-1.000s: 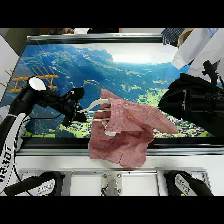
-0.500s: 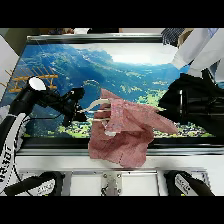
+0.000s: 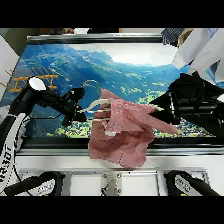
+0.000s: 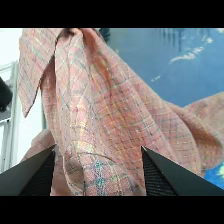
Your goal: Fold the clothes and pants, and hang the long-sleeved shirts on hangers.
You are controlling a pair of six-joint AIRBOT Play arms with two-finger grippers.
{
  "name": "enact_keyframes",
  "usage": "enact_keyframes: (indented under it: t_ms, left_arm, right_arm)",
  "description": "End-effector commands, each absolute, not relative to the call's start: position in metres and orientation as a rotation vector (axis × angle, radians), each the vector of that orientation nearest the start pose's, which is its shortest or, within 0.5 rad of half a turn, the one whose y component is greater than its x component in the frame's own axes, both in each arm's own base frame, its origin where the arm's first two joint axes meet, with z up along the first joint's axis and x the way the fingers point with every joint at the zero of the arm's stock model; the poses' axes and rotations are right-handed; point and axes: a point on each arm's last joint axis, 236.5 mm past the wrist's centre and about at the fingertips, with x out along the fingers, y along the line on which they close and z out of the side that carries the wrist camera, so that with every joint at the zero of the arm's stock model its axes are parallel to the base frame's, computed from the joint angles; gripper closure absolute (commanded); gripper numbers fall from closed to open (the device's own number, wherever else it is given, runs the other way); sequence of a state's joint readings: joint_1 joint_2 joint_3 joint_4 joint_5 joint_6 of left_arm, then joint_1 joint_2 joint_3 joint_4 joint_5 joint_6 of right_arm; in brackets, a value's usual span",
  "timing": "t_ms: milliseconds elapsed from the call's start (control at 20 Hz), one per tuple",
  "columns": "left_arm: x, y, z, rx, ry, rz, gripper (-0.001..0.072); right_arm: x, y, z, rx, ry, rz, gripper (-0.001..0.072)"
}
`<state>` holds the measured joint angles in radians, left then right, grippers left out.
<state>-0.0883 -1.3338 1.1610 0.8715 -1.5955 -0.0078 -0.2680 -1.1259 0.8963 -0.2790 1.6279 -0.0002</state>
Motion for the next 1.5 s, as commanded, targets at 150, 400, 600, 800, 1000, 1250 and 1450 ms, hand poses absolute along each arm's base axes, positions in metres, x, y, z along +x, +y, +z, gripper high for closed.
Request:
enact_keyframes:
  t_ms: [150, 400, 600, 800, 1000, 1250, 1450]
  left_arm:
    - [0.275, -0.177, 0.04, 0.588, 0.813, -1.629, 0.0693]
    - [0.275, -0.177, 0.04, 0.588, 0.813, -1.629, 0.0693]
    - [0.275, -0.177, 0.04, 0.588, 0.813, -1.629, 0.0693]
    - [0.275, -0.177, 0.04, 0.588, 0.813, -1.629, 0.0693]
    - [0.275, -0.177, 0.04, 0.588, 0.812, -1.629, 0.0693]
    - [0.275, -0.177, 0.04, 0.588, 0.813, -1.629, 0.0693]
    - [0.275, -0.177, 0.04, 0.588, 0.812, -1.629, 0.0693]
  right_arm:
    - [0.28, 0.181, 0.13, 0.035, 0.434, 1.469, 0.0127]
    - [0.28, 0.202, 0.124, 0.009, 0.441, 1.485, 0.0129]
    - [0.289, 0.209, 0.134, 0.042, 0.397, 1.464, 0.0129]
    - [0.291, 0.21, 0.135, 0.063, 0.401, 1.454, 0.0129]
    - [0.291, 0.209, 0.134, 0.063, 0.404, 1.454, 0.0131]
    - [0.291, 0.209, 0.134, 0.046, 0.39, 1.459, 0.0457]
    - [0.289, 0.21, 0.134, -0.054, 0.297, 1.488, 0.0695]
